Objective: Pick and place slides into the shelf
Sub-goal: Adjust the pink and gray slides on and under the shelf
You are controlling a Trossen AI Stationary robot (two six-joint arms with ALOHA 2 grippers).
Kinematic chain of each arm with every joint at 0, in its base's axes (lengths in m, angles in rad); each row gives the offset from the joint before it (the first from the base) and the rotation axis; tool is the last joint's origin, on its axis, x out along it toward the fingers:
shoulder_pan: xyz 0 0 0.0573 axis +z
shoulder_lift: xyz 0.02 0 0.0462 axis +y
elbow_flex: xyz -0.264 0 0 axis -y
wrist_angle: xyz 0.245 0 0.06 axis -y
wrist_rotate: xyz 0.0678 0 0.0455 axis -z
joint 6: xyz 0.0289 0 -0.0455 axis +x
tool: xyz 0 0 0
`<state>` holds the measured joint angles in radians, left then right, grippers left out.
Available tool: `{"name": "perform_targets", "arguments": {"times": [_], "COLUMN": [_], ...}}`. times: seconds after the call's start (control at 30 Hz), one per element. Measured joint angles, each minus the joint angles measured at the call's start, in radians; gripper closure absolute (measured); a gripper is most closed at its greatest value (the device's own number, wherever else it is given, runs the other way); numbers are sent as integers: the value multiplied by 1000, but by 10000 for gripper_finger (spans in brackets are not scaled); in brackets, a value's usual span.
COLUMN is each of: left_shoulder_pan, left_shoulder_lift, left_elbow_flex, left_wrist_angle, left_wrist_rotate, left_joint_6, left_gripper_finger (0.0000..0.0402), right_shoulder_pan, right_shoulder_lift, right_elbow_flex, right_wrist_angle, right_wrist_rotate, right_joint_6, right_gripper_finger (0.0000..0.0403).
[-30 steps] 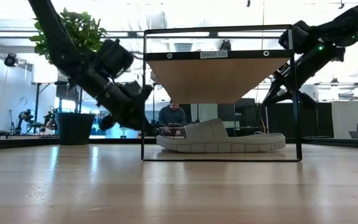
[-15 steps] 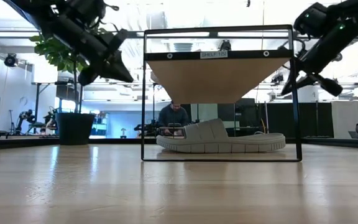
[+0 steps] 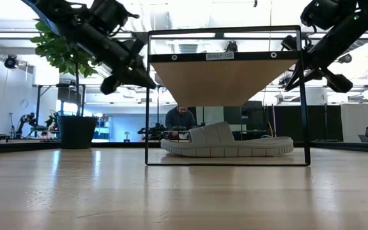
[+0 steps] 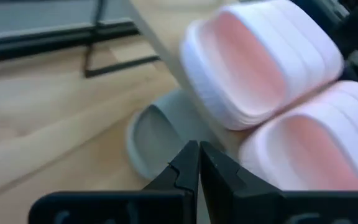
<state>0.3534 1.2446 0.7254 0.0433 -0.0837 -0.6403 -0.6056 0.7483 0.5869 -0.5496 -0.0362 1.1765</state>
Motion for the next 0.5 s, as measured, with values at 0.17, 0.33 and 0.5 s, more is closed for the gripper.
{"name": "perform_targets", "arguments": {"times": [0.17, 0.33, 0.5], "left_shoulder_pan": [-22, -55, -72], "left_shoulder_lift": [62, 70, 44], "left_elbow_flex": [68, 100, 99], "left_wrist_angle": [2, -9, -125], "left_wrist_rotate": [50, 53, 52], "left_joint_6": [-2, -7, -10], "left_gripper_finger": [402, 402, 402], "right_shoulder_pan": [66, 91, 93], "right_shoulder_lift": [0, -1, 0], "right_elbow_flex": [7, 11, 11], "right_wrist_angle": [-9, -53, -63], "right_wrist_rotate": [0, 4, 4], "right_joint_6": [28, 29, 26], "right_gripper_finger": [394, 394, 394]}}
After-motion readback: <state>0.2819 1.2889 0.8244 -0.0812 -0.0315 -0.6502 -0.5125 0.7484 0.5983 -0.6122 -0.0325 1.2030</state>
